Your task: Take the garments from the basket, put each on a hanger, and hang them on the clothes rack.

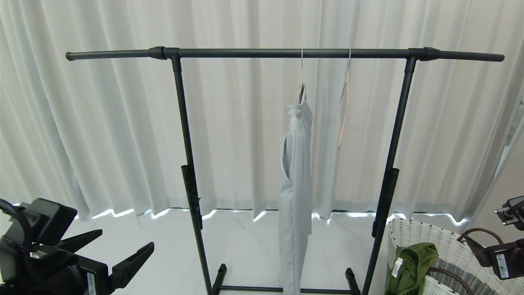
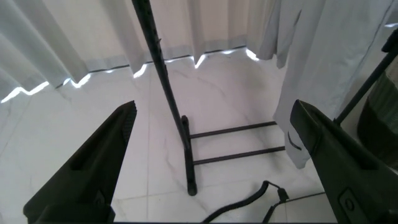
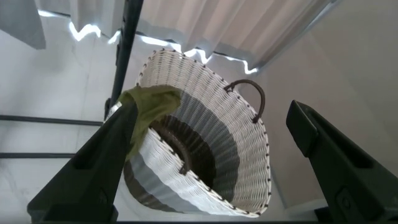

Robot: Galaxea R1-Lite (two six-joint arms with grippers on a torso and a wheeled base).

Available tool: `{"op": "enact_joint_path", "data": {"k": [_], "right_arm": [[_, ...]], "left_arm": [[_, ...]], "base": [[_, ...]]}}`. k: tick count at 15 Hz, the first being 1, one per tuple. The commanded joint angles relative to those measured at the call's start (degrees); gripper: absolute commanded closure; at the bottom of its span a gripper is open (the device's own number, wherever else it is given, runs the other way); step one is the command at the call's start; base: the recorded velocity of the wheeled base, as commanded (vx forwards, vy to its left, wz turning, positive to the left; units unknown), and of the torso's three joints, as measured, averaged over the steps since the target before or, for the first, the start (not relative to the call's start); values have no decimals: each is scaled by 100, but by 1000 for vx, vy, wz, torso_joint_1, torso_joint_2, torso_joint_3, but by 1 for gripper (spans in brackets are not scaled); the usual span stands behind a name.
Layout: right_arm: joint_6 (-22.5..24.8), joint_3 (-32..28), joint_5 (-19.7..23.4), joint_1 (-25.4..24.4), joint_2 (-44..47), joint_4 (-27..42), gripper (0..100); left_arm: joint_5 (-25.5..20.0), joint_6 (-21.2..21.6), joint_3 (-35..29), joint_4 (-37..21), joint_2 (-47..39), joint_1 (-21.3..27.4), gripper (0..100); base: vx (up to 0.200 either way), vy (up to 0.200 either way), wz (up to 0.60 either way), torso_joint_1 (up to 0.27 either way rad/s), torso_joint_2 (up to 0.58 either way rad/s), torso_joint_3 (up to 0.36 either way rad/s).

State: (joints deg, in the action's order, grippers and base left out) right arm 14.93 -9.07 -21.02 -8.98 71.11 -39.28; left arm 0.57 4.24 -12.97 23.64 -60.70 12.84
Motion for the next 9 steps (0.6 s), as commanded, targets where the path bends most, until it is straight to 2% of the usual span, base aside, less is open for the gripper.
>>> {"op": "enact_joint_path", "data": {"k": [1,8,9], "right_arm": [[1,19,10,2,131,-1,0],[36,195,54,37,465,-1,0],[361,221,344,178,580,25,0]], "left_arm": [[4,-2,5,1,-21,0,0],[4,15,58,1,14,140,0],[4,191,190,1,32,281,0]], "base": [[200,0,0,-7,12,17],[200,0,0,2,2,6],[0,0,0,0,0,0]]}}
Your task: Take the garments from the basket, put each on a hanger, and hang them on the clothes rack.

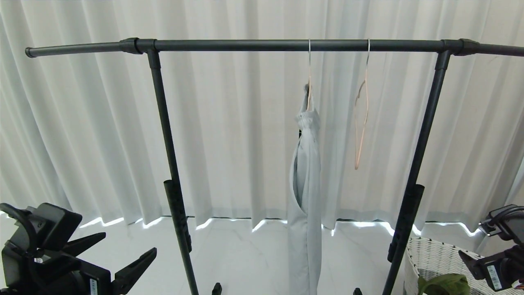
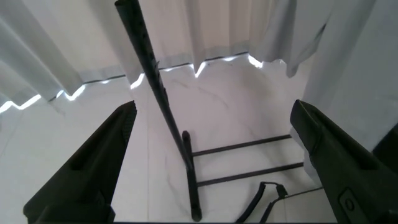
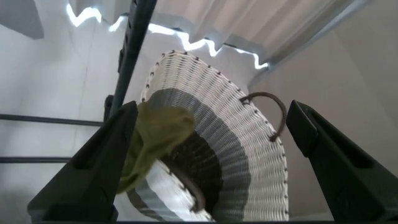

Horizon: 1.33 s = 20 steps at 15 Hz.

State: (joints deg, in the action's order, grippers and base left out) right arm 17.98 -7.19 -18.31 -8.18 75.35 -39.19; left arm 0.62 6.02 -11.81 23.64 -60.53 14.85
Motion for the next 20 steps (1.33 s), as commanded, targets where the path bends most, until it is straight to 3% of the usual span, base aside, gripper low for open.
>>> {"op": "enact_joint_path", "data": {"k": [1,3,5,9,14,18,20], "right_arm": [[469,95,346,317,243,35,0],[1507,122,917,1003,674,78,0],[1902,7,1066,1284,1386,70,0],[1955,-63,1066,1152,2792,-115,0],[1955,-28,1058,1082,3908,-1073,0],[1964,-63,1031,1257,4866,-2224,0],[1955,-28,1022,1310,5042,-2382,0]], "left_arm": [[-1,127,109,1,15,141,0],[8,180,127,1,50,185,0],[8,162,83,1,111,185,0],[8,162,56,9,190,185,0],[8,162,56,9,199,185,0],[8,171,65,9,234,185,0],[8,171,65,9,225,185,0]], "base": [[0,0,0,0,0,0],[0,0,0,0,0,0],[0,0,0,0,0,0],[0,0,0,0,0,0],[0,0,0,0,0,0],[0,0,0,0,0,0],[0,0,0,0,0,0]]}}
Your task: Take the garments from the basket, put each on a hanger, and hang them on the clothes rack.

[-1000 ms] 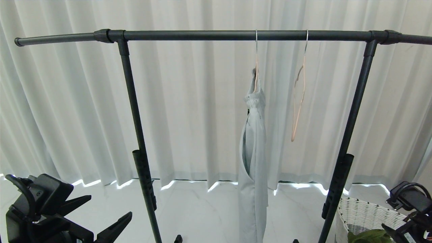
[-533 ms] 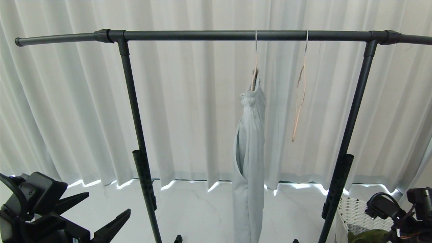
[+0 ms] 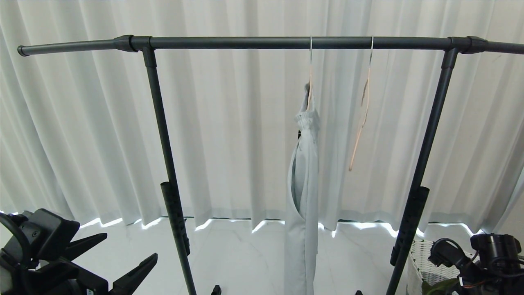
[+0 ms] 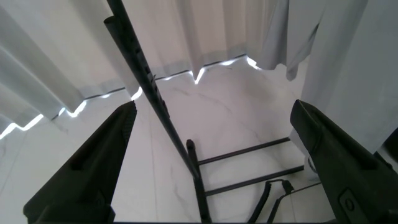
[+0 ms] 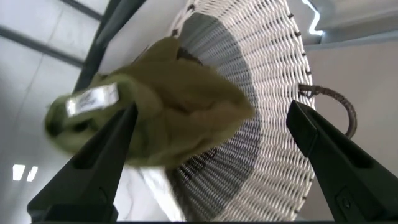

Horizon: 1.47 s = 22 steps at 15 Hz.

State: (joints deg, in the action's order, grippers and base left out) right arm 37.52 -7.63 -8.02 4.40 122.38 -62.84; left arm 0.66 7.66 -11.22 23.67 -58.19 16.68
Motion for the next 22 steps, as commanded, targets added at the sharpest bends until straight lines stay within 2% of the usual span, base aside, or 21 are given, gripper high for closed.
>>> {"op": "enact_joint_path", "data": {"k": [1,5,6,10,13,14,17,20,22], "right_arm": [[1,25,-6,61,348,-18,0],[1,51,-6,78,348,-255,0],[1,51,-6,87,339,-299,100],[-34,139,-15,114,295,-439,100],[-78,385,11,70,31,-914,100],[-263,491,11,-1,-329,-1081,100],[-360,403,20,-27,-1094,-1081,100],[-500,-63,20,-220,-1797,-1046,100],[-509,-669,11,-229,-2069,-844,100]], "left_arm": [[4,8,5,6,0,2,0],[4,8,5,6,9,2,0],[4,8,5,6,9,2,0],[-4,8,14,-3,62,2,0],[-4,8,32,-3,53,2,0],[-4,17,32,6,62,2,0],[-4,34,32,-3,62,11,0],[-4,25,49,-3,185,2,0],[-4,43,76,6,167,11,0]], "base": [[0,0,0,0,0,0],[0,0,0,0,0,0],[0,0,0,0,0,0],[0,0,0,0,0,0],[0,0,0,0,0,0],[0,0,0,0,0,0],[0,0,0,0,0,0],[0,0,0,0,0,0],[0,0,0,0,0,0]]}}
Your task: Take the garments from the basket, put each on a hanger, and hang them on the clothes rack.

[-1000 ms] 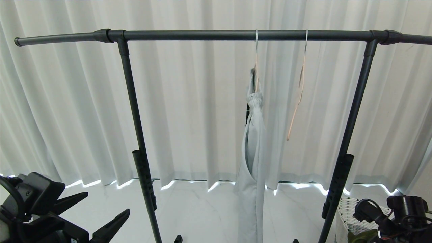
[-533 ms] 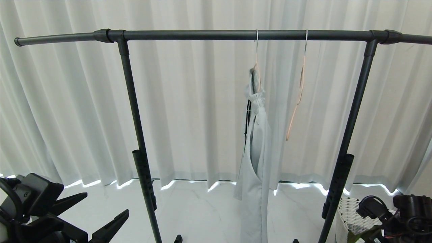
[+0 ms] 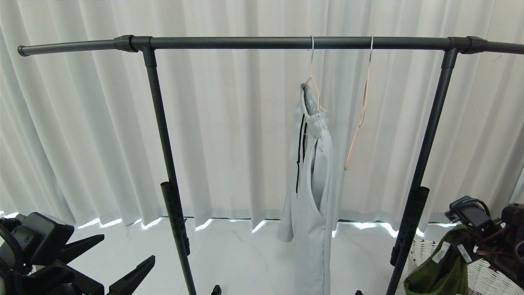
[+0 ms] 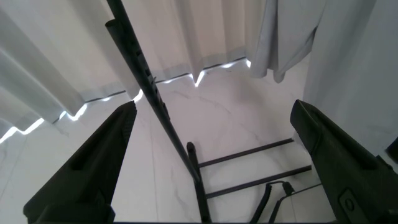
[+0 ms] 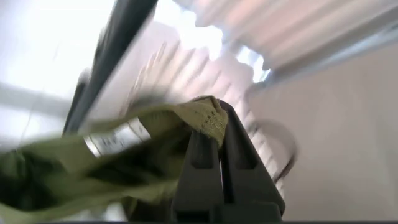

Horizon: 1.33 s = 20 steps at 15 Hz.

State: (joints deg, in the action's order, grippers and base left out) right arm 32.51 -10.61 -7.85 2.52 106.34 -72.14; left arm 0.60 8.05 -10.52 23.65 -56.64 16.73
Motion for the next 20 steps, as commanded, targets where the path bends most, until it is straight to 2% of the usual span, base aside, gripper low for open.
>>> {"op": "enact_joint_path", "data": {"k": [1,3,5,7,9,10,12,13,17,20], "right_arm": [[-8,-785,-6,-41,-614,403,100],[-8,-1295,3,-77,-940,1211,100],[-175,-1945,3,-288,-1687,2925,100],[-298,-2578,20,-437,-2425,4710,100],[-738,-3237,179,-788,-3119,6335,100],[-1054,-3439,346,-1017,-3365,6793,100],[-1634,-3668,644,-1439,-3699,7232,100],[-1722,-3668,662,-1518,-3752,7223,100],[-1731,-3659,794,-1527,-3875,7197,100],[-1722,-3642,794,-1536,-3857,7206,100]], "left_arm": [[2,13,-47,-1,4,6,0],[2,109,-196,8,12,6,0],[11,382,-134,8,21,-3,0],[11,443,-82,8,21,-3,0],[19,452,-82,-1,21,-3,0],[19,452,-64,-1,21,-3,0],[19,443,15,8,100,-11,0],[19,443,24,8,135,-11,0],[28,575,103,-1,241,-11,0],[28,584,94,8,294,-11,0]], "base": [[0,0,0,0,0,0],[0,0,0,0,0,0],[0,0,0,0,0,0],[0,0,0,0,0,0],[0,0,0,0,0,0],[0,0,0,0,0,0],[0,0,0,0,0,0],[0,0,0,0,0,0],[0,0,0,0,0,0],[-200,0,0,10,2,-2]]}}
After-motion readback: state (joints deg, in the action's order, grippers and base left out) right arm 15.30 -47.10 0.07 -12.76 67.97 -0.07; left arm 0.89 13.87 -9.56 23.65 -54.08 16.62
